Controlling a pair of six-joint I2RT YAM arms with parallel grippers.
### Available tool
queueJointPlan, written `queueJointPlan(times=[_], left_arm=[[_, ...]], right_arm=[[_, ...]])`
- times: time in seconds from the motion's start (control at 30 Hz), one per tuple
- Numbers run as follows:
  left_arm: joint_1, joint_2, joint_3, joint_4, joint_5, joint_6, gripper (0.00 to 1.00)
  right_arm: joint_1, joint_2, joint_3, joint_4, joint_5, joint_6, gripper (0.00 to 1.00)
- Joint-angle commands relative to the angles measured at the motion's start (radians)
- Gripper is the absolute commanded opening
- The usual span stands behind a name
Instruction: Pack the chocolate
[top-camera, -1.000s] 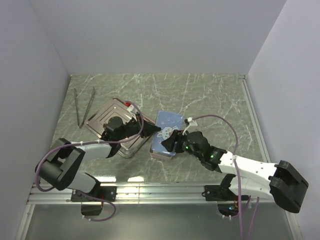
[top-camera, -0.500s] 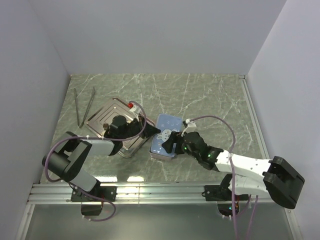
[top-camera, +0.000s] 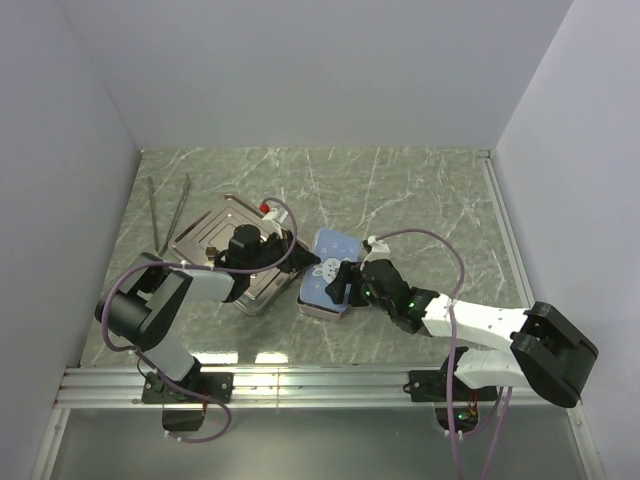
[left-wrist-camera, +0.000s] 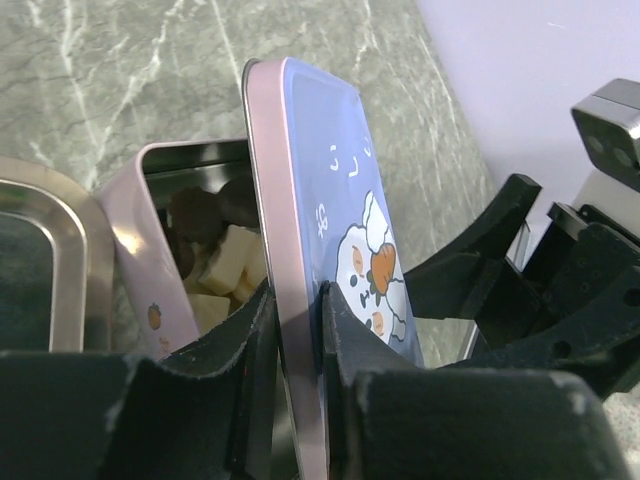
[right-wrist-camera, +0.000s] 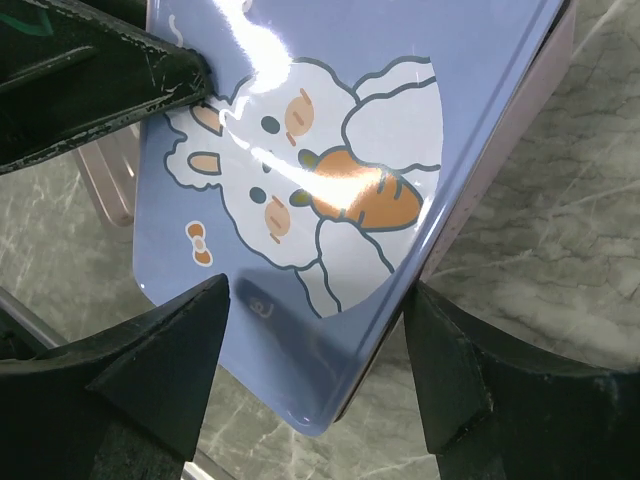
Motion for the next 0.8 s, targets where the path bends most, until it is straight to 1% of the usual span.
queueJointPlan(times=[0.0, 0.13, 0.27, 0.33, 0.43, 0.47, 0.53, 0.77], left_arm=[[0.004, 0.018, 0.003, -0.109, -0.109, 0.132, 0.20], [0.002, 0.006, -0.001, -0.123, -0.132, 0.138, 0.35], [0.001, 0.012, 0.003, -0.143, -0.148, 0.146, 0.42], [0.001, 0.018, 0.006, -0.140, -0.136, 0.150, 0.43], [-0.001, 0.026, 0.012, -0.146, -0.129, 0.156, 0.47], [-0.002, 0.028, 0.012, -0.144, -0.131, 0.156, 0.50], [-0.005, 0.028, 0.011, -0.143, -0.125, 0.159, 0.51], [-0.011, 0.043, 0.017, -0.135, -0.106, 0.169, 0.52]], right_arm=[[0.000, -0.013, 0.075, 0.116, -0.019, 0.007, 0.76], [-0.002, -0.019, 0.078, 0.105, -0.016, 0.006, 0.76], [-0.002, -0.001, 0.090, 0.094, -0.024, 0.007, 0.76], [-0.002, 0.004, 0.097, 0.087, -0.024, 0.006, 0.75], [-0.003, 0.011, 0.098, 0.088, -0.026, 0.007, 0.75], [-0.002, 0.011, 0.100, 0.087, -0.024, 0.009, 0.75], [-0.002, 0.016, 0.103, 0.079, -0.023, 0.007, 0.75], [0.000, -0.009, 0.101, 0.064, -0.006, 0.000, 0.74]])
